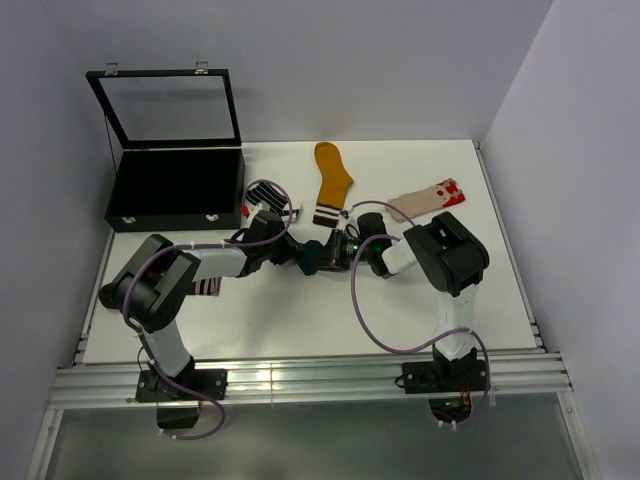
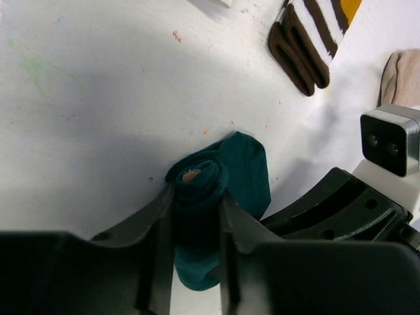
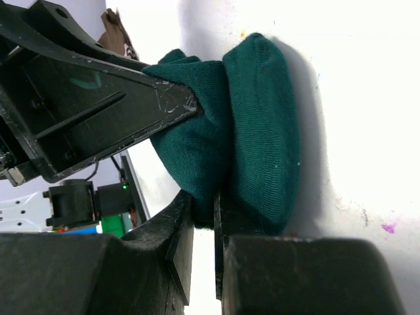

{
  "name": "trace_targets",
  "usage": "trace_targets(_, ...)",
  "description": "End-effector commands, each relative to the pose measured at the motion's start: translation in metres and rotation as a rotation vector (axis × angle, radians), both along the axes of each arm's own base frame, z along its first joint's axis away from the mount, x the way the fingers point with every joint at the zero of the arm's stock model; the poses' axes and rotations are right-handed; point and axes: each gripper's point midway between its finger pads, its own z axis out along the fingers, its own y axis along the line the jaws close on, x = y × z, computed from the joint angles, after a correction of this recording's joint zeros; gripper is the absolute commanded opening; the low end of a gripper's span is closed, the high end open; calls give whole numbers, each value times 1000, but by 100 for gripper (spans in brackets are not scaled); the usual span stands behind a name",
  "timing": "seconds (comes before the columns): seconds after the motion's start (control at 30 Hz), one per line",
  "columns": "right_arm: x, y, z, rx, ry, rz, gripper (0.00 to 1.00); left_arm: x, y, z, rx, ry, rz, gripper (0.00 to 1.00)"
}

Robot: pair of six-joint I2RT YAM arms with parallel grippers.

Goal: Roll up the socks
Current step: Roll the sock at the center of the board.

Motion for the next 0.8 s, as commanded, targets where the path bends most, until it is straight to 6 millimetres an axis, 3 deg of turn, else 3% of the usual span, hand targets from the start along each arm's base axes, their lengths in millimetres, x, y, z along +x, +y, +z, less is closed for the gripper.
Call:
trace_targets(0.0, -17, -14, -42, -177, 70, -27, 8, -14, -5, -16, 16, 61, -34, 26)
trace_targets(0.17, -15, -24, -34, -292, -62, -25, 27, -15, -3, -17, 57, 89, -47, 8)
trace_targets(0.27, -14, -24, -14, -373, -235, -33, 42, -12, 5, -18, 126, 85, -38, 6)
trace_targets(0.3, -13, -24, 2, -384, -306, -46, 45, -12, 6, -18, 145, 85, -40, 6)
trace_targets(0.33, -2, -31, 6, -452, -371, -105, 50, -13, 8, -19, 177, 87, -40, 6)
trace_targets(0.4, -5, -26, 23, -521, -504, -104, 54, -14, 7, -15, 218, 86, -62, 5)
trace_targets(0.47, 8, -35, 34, -627, -622, -175, 58, -12, 4, -10, 246, 70, -73, 6)
trace_targets(0.57, 11, -33, 52, -718, -764, -226, 62, -12, 4, -6, 272, 66, -83, 6)
trace_targets(0.77, 8, -18, 69, -811, -922, -223, 64, -12, 1, -6, 290, 72, -104, 6)
